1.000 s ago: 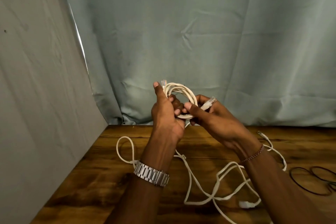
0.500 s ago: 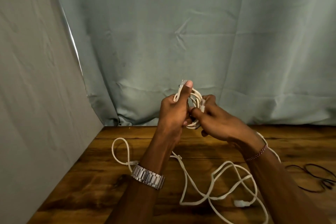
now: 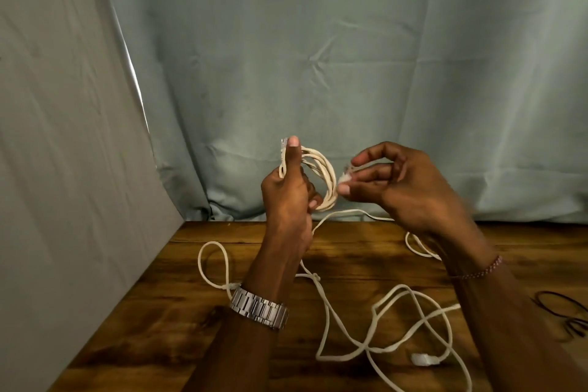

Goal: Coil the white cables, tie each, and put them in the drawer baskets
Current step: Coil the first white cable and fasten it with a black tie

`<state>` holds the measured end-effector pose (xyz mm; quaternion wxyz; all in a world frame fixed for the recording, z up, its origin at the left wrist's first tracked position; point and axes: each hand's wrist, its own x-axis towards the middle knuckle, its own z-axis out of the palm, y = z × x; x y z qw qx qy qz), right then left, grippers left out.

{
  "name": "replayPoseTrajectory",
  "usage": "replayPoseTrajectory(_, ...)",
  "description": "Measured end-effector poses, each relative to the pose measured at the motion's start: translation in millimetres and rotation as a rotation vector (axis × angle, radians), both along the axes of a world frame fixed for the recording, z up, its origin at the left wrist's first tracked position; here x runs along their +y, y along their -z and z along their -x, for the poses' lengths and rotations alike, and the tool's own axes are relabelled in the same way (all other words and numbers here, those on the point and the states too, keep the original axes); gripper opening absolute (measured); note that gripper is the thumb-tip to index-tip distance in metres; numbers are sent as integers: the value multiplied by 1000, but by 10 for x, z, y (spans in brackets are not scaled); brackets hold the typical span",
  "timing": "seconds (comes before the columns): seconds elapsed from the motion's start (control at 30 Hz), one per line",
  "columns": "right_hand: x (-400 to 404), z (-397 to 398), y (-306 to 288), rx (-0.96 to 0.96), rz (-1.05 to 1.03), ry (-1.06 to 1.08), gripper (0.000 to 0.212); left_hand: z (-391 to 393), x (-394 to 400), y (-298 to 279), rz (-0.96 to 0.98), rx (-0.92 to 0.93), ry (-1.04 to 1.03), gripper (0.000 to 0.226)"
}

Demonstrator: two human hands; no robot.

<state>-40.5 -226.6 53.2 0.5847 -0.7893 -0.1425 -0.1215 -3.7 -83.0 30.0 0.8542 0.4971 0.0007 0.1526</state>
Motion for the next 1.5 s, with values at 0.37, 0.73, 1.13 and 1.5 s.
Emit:
replayPoseTrajectory(0.37, 226, -153, 231, -329, 357, 298, 20, 84, -42, -7, -149, -156, -8, 44)
replayPoseTrajectory(0.73, 353, -111, 297, -384, 192, 310, 48, 112, -28, -48, -76, -185, 72, 41)
replayPoseTrajectory(1.13, 253, -157, 272, -348, 282, 455, 16, 135, -144, -13, -209, -255, 141, 38)
replayPoseTrajectory(1.5, 32, -207, 119, 193, -493, -232, 45, 101, -80, -37, -31, -163, 205, 42)
